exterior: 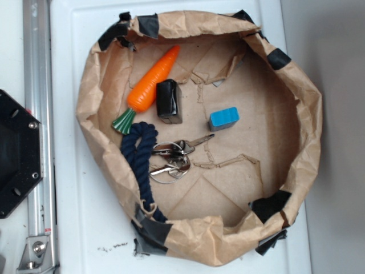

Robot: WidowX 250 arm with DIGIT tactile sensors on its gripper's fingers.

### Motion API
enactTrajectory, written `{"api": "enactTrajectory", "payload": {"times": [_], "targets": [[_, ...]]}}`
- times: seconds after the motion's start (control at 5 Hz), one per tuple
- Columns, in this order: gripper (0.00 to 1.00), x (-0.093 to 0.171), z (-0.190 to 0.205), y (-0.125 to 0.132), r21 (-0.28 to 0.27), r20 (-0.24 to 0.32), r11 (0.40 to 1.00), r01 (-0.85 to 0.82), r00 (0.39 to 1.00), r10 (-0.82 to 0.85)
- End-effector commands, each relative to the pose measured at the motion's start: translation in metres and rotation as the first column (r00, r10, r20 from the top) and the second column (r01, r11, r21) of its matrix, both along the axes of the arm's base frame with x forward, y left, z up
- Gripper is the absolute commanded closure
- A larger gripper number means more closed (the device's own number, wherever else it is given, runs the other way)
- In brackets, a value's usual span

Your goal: Grab the blue block.

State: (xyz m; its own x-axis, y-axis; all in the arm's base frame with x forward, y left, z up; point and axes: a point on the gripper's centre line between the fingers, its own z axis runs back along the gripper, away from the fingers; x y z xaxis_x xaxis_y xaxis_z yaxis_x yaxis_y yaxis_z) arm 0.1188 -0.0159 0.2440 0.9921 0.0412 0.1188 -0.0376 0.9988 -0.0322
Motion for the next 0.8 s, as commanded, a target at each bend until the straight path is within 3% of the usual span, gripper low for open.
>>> {"api": "enactTrajectory", "payload": {"times": [0.0, 0.2, 0.4, 0.6], "targets": [[0.00, 0.000, 0.000, 0.000, 0.000, 0.000, 1.000, 0.000, 1.000, 0.000], [0.00, 0.050, -0.050, 0.013, 0.043, -0.060, 0.996, -0.081, 0.995, 0.083], [0.00, 0.102, -0.080, 0.025, 0.026, 0.020, 0.986, -0.164, 0.986, 0.163], [0.00, 0.134, -0.102, 0.027, 0.028, 0.012, 0.988, -0.154, 0.988, 0.154]]}}
